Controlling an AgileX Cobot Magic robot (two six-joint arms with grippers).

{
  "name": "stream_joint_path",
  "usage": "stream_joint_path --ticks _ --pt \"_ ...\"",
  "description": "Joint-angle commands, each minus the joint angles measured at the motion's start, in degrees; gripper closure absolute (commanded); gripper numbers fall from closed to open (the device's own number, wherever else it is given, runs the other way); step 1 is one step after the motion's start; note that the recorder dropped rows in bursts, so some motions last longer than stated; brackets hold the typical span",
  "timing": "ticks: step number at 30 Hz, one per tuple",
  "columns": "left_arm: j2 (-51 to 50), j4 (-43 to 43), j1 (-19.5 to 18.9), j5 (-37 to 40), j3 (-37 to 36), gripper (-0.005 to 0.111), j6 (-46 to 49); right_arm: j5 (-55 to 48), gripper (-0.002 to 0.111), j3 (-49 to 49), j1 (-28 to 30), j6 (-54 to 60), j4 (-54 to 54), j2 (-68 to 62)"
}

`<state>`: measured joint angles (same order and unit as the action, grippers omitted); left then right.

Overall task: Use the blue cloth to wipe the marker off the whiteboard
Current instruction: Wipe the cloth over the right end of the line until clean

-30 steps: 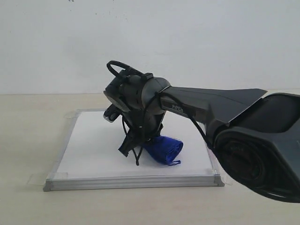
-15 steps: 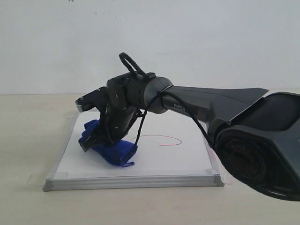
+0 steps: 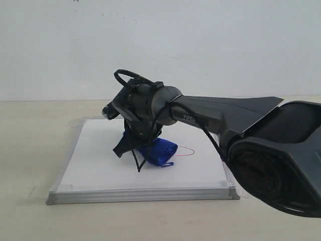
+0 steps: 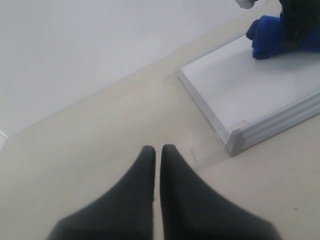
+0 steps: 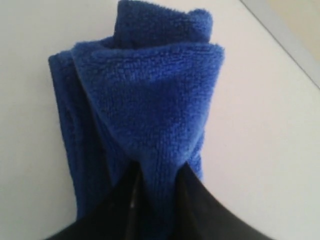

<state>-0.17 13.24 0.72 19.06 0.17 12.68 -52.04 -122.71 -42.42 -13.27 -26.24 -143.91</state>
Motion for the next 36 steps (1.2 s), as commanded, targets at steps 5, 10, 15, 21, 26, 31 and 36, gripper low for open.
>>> stream_joint_path --ticks 5,10,15,21,26,31,36 --pt "0.2 -0.1 -0.1 -0.1 -0.2 0.103 0.3 13.4 0.108 0.4 -2.9 10.4 6.3 -0.5" --pt "0.2 -0.1 -0.1 -0.1 -0.2 0.103 0.3 3.7 0.108 0.4 -2.1 8.6 -1.1 -0.5" --pt "0.2 -0.1 -0.1 -0.1 -0.2 0.103 0.3 -9.2 0.108 0.4 -0.2 4.6 -12.7 -0.5" --pt "0.2 -0.1 -0.1 -0.1 -0.2 0.103 0.3 -10.0 0.108 0.4 1.8 4.4 -8.5 -0.5" --pt "0.2 -0.1 -0.1 -0.1 -0.2 0.103 0.3 1.1 0.108 0.4 1.3 13.3 8.9 -0.5" --pt "0.2 -0.1 -0.1 -0.1 -0.2 0.103 0.3 7.0 0.108 0.4 -0.7 24.0 15.8 -0.5" --pt "0.2 -0.1 -0.1 -0.1 -0.2 0.103 0.3 1.4 0.108 0.4 -0.8 15.2 4.8 -0.5"
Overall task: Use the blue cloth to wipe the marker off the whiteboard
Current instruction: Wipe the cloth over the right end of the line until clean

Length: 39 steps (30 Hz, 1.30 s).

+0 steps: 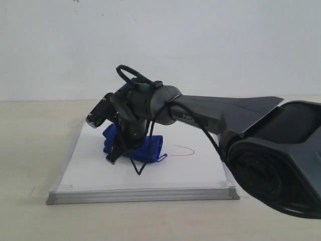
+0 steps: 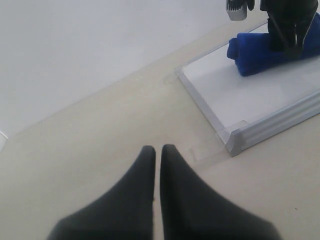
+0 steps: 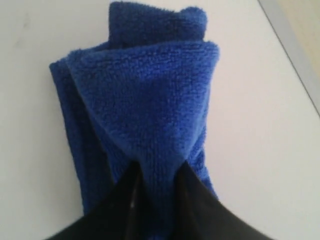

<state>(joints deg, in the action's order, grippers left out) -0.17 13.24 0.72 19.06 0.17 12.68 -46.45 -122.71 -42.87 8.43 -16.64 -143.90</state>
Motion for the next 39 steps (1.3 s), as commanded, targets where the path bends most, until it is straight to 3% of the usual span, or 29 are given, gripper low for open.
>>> stream_joint_path --ticks 1,5,11,15,20,22,25,28,31,33,35,39 --pt "0.2 -0.1 -0.1 -0.1 -0.2 0.103 0.3 -6.5 0.108 0.4 0.0 -9.3 -9.2 -0.6" --pt "0.2 -0.1 -0.1 -0.1 -0.2 0.103 0.3 -16.7 0.108 0.4 1.5 -17.3 -21.1 -0.6" --pt "0.2 -0.1 -0.1 -0.1 -0.2 0.103 0.3 -19.2 0.108 0.4 3.5 -17.0 -17.0 -0.6" --pt "0.2 -0.1 -0.1 -0.1 -0.2 0.103 0.3 -13.6 0.108 0.4 3.1 -8.4 -5.0 -0.6" --pt "0.2 -0.1 -0.1 -0.1 -0.2 0.103 0.3 -10.5 0.108 0.4 1.3 22.0 19.2 -0.6" --pt "0.2 -0.1 -0.1 -0.1 -0.2 0.103 0.3 -10.1 0.108 0.4 1.0 21.5 21.2 -0.6" --pt "0.2 -0.1 -0.1 -0.1 -0.2 0.103 0.3 -10.5 0.108 0.4 1.2 12.1 16.6 -0.6" --pt "0.2 -0.1 -0.1 -0.1 -0.2 0.103 0.3 -19.7 0.108 0.4 2.6 -8.7 -9.5 -0.6" --pt "0.2 -0.1 -0.1 -0.1 -0.2 0.103 0.3 -23.5 0.108 0.4 5.1 -13.5 -19.7 -0.6" --pt "0.2 -0.1 -0.1 -0.1 -0.2 0.103 0.3 -23.5 0.108 0.4 7.1 -13.5 -16.9 -0.6" --pt "0.2 -0.1 -0.1 -0.1 -0.2 0.103 0.3 -23.5 0.108 0.4 8.1 -9.4 -7.2 -0.6" --pt "0.2 -0.1 -0.1 -0.1 -0.2 0.103 0.3 -19.6 0.108 0.4 6.9 20.1 23.5 -0.6"
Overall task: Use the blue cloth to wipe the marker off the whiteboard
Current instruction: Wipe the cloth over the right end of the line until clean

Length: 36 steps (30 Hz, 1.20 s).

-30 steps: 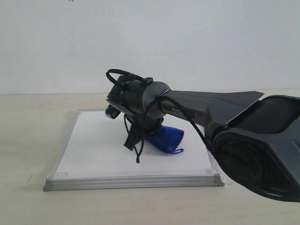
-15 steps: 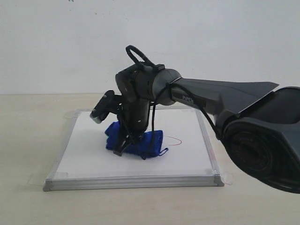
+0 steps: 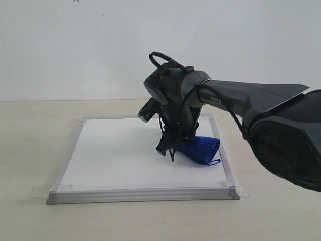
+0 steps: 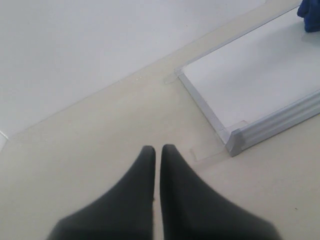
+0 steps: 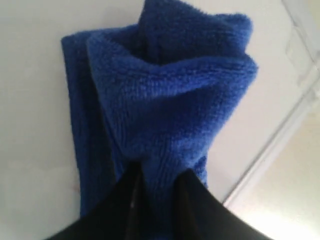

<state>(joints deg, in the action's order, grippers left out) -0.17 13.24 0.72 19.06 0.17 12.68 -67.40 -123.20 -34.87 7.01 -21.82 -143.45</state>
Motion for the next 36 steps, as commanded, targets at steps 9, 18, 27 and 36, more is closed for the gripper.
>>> stream_joint_path --ticks 9,18,27,36 --pt "0.2 -0.1 -0.1 -0.1 -0.2 0.103 0.3 -0.2 0.108 0.8 0.3 11.9 19.6 -1.0" --pt "0.2 -0.1 -0.1 -0.1 -0.2 0.103 0.3 -2.6 0.108 0.8 5.8 -11.8 -3.7 -1.0" --pt "0.2 -0.1 -0.1 -0.1 -0.2 0.103 0.3 -2.6 0.108 0.8 6.2 9.6 25.0 -1.0" --pt "0.2 -0.1 -0.1 -0.1 -0.2 0.103 0.3 -2.6 0.108 0.8 2.8 28.3 46.4 -1.0"
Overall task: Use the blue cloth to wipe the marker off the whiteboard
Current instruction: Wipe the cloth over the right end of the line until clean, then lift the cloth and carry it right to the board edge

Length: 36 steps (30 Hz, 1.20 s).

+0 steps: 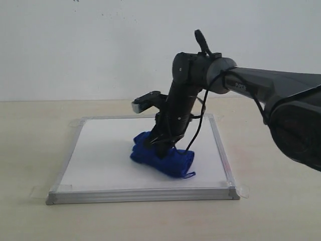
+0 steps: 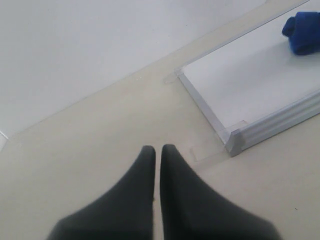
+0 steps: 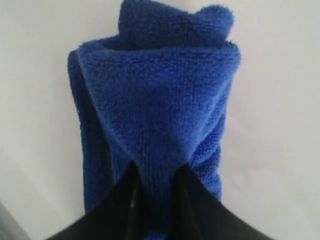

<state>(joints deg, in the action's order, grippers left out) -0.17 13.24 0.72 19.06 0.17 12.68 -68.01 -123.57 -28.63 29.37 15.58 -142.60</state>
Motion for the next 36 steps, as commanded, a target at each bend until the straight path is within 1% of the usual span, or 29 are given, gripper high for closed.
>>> stream_joint_path --ticks 1,5,9,15,16,18,21,22,23,25,27,30,36 --pt "0.2 -0.1 -0.1 -0.1 -0.2 0.103 0.3 -2.0 0.108 1.2 -4.2 6.6 9.0 -1.9" --pt "0.2 -0.1 -0.1 -0.1 -0.2 0.103 0.3 -2.0 0.108 1.2 -5.2 4.4 5.9 -1.9" --pt "0.2 -0.1 -0.1 -0.1 -0.2 0.103 0.3 -2.0 0.108 1.2 -4.5 -0.7 -5.0 -1.9" --pt "0.2 -0.1 -0.1 -0.1 -0.2 0.103 0.3 -2.0 0.108 1.2 -1.7 -18.1 -23.7 -1.9" --pt "0.2 -0.1 -0.1 -0.1 -0.2 0.103 0.3 -2.0 0.108 1.2 -0.3 -26.4 -27.9 -1.9" --pt "0.2 -0.1 -0.1 -0.1 -0.2 0.103 0.3 -2.0 0.108 1.2 1.4 -33.2 -29.8 -1.9" --pt "0.2 -0.1 -0.1 -0.1 -0.2 0.103 0.3 -2.0 0.108 1.2 1.4 -30.6 -22.1 -1.9" --pt "0.2 -0.1 -0.1 -0.1 -0.2 0.103 0.3 -2.0 0.108 1.2 0.2 -28.5 -17.5 -1.9" --pt "0.2 -0.1 -0.1 -0.1 -0.2 0.103 0.3 -2.0 0.108 1.2 -0.6 -27.2 -15.6 -1.9" --pt "0.2 -0.1 -0.1 -0.1 -0.2 0.103 0.3 1.1 0.108 1.2 -4.1 -20.7 -8.2 -1.9" --pt "0.2 -0.1 -0.1 -0.1 -0.2 0.103 0.3 3.7 0.108 1.2 -5.7 -16.4 -1.9 -1.9" --pt "0.2 -0.1 -0.1 -0.1 -0.2 0.103 0.3 5.7 0.108 1.2 -5.9 -14.9 0.2 -1.9" --pt "0.2 -0.1 -0.1 -0.1 -0.2 0.103 0.3 0.1 0.108 1.2 -3.0 -14.9 -2.5 2.0"
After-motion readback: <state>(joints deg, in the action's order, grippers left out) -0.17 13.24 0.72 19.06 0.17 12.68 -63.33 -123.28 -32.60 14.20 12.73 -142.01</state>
